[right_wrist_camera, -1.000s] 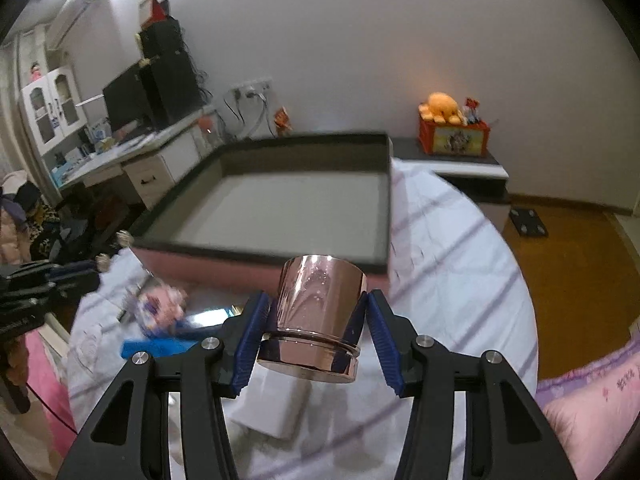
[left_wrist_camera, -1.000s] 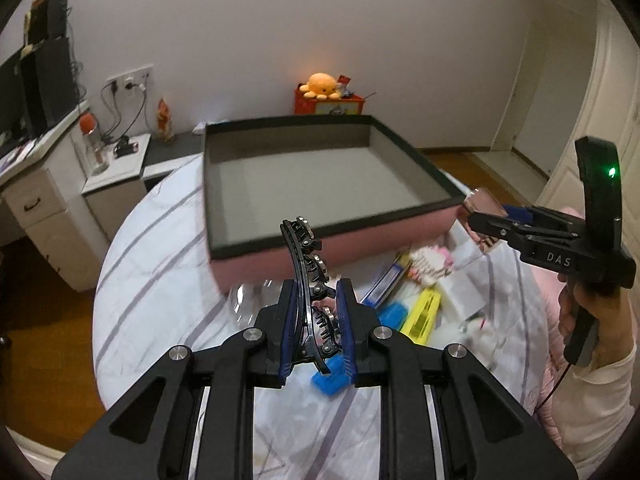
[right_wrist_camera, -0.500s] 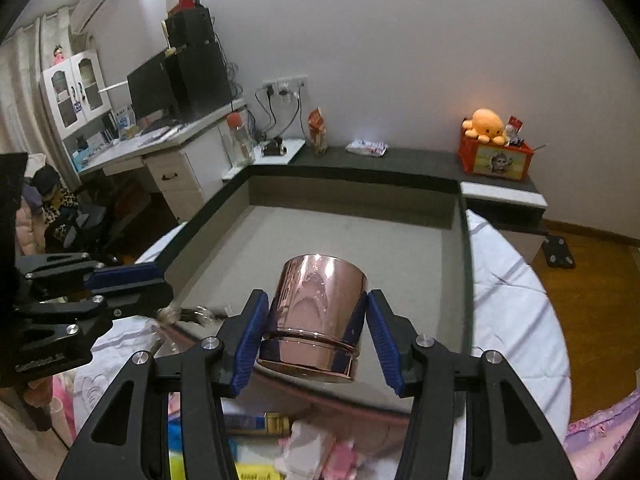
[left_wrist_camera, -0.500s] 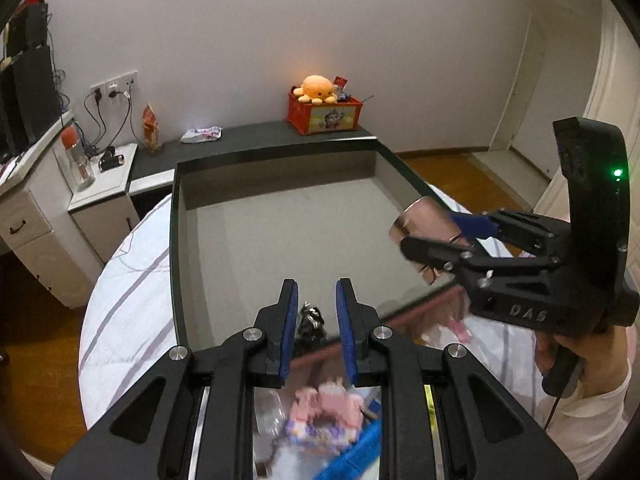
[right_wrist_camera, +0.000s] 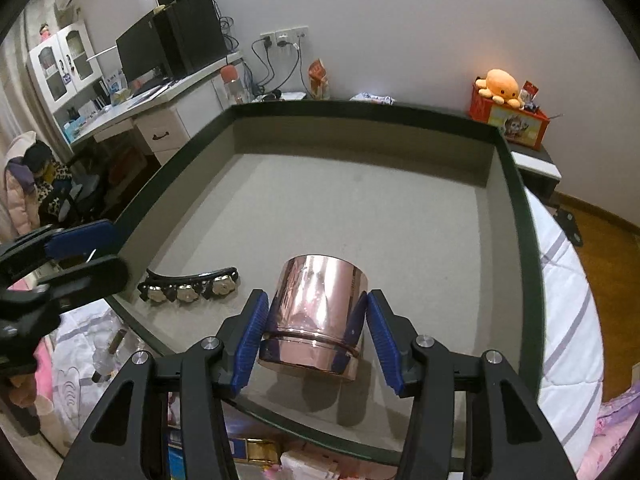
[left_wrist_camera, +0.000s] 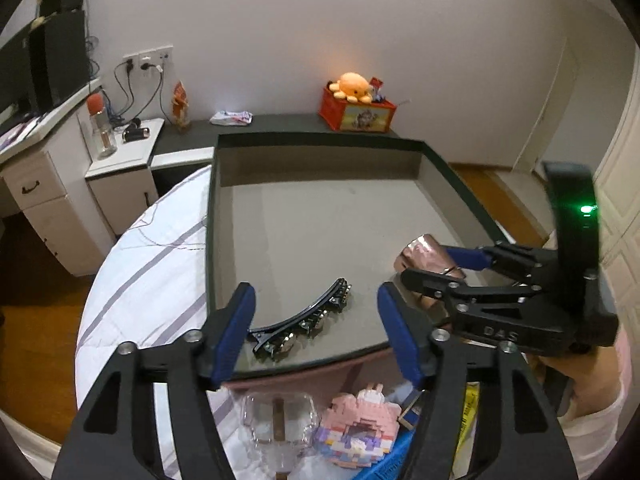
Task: Organize rigid objects
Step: 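Withdraw both tools from the box toward the remaining items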
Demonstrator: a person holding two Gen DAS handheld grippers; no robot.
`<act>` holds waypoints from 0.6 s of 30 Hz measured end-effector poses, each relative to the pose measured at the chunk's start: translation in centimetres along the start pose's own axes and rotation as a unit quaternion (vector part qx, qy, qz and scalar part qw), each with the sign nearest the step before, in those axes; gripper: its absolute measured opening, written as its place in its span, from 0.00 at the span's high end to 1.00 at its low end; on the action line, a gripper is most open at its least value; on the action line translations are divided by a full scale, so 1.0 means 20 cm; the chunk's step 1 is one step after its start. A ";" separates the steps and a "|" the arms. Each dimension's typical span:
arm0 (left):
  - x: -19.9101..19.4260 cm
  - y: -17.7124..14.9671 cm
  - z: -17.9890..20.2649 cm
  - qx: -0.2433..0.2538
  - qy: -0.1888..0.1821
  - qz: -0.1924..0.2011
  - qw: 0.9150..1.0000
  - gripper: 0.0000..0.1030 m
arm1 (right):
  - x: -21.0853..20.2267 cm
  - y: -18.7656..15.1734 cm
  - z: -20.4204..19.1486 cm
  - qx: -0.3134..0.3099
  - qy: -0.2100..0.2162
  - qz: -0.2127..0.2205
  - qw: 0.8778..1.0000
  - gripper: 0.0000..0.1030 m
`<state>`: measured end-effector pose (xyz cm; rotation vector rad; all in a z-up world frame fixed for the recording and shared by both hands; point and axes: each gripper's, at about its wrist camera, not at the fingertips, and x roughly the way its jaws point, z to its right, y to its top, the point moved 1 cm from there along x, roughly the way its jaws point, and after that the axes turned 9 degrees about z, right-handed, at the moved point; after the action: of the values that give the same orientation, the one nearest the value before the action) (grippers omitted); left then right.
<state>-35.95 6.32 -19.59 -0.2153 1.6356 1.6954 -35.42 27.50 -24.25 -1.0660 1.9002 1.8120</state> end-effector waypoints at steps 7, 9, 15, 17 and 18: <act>-0.20 -0.04 -0.02 -0.013 0.034 0.037 0.999 0.06 | -0.09 0.01 0.00 0.015 -0.007 0.024 1.000 0.46; -0.26 -0.06 0.00 -0.012 0.045 0.049 0.998 0.04 | -0.18 0.02 -0.01 0.016 -0.015 0.042 0.999 0.39; -0.49 -0.15 0.06 0.005 0.114 0.106 0.988 0.00 | -0.54 0.00 -0.11 -0.009 -0.065 0.128 0.990 0.22; -0.53 -0.19 0.06 0.010 0.144 0.112 0.983 0.00 | -0.65 -0.04 -0.15 -0.015 -0.078 0.156 0.985 0.21; -0.55 -0.22 0.07 0.012 0.150 0.111 0.982 0.00 | -0.70 -0.07 -0.17 -0.018 -0.086 0.167 0.982 0.21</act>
<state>-25.09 2.77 -16.17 -0.2971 1.9611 1.8806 -24.18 28.63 -15.31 -0.6007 2.0389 2.0459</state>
